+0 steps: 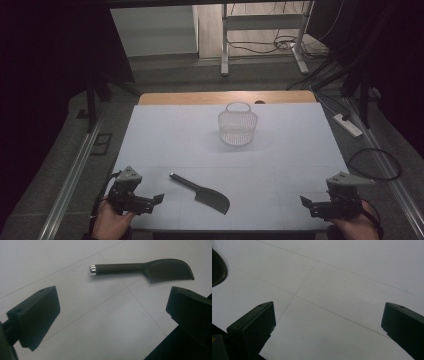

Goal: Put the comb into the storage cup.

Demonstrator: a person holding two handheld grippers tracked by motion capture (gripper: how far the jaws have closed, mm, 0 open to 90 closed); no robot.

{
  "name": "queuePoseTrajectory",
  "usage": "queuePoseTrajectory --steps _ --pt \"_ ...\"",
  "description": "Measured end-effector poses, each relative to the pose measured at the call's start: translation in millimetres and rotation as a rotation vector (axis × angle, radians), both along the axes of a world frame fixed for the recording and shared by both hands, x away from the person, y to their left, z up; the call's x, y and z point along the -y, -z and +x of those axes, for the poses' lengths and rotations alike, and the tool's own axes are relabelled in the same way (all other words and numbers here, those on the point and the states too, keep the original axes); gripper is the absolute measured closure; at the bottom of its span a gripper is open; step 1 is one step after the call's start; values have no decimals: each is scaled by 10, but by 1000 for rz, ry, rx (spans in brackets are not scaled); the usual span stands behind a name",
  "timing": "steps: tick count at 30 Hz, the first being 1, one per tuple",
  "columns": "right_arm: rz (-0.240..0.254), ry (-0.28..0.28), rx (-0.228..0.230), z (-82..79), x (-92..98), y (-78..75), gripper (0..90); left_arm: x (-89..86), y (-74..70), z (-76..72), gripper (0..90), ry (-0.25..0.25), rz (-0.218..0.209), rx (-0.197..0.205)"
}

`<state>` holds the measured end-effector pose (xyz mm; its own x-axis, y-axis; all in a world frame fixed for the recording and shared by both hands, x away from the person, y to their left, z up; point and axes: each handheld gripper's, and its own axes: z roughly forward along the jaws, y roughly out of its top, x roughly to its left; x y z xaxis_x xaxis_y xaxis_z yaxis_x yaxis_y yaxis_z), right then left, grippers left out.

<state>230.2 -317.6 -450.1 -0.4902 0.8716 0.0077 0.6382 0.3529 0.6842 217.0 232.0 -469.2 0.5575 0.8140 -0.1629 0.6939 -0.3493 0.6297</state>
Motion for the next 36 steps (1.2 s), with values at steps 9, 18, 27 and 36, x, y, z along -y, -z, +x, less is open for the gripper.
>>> queuePoseTrajectory --steps 9,18,27,36 --pt "-6 -3 0 1 -8 2 0 213 -1 129 0 63 -12 -4" --pt "-11 -6 -1 4 -10 5 0 344 7 192 0 99 8 -7" --pt "-15 -11 -1 4 -15 6 0 504 11 265 0 138 -5 -13" --pt "-18 -13 -3 5 -19 8 0 660 18 339 0 175 -5 -20"
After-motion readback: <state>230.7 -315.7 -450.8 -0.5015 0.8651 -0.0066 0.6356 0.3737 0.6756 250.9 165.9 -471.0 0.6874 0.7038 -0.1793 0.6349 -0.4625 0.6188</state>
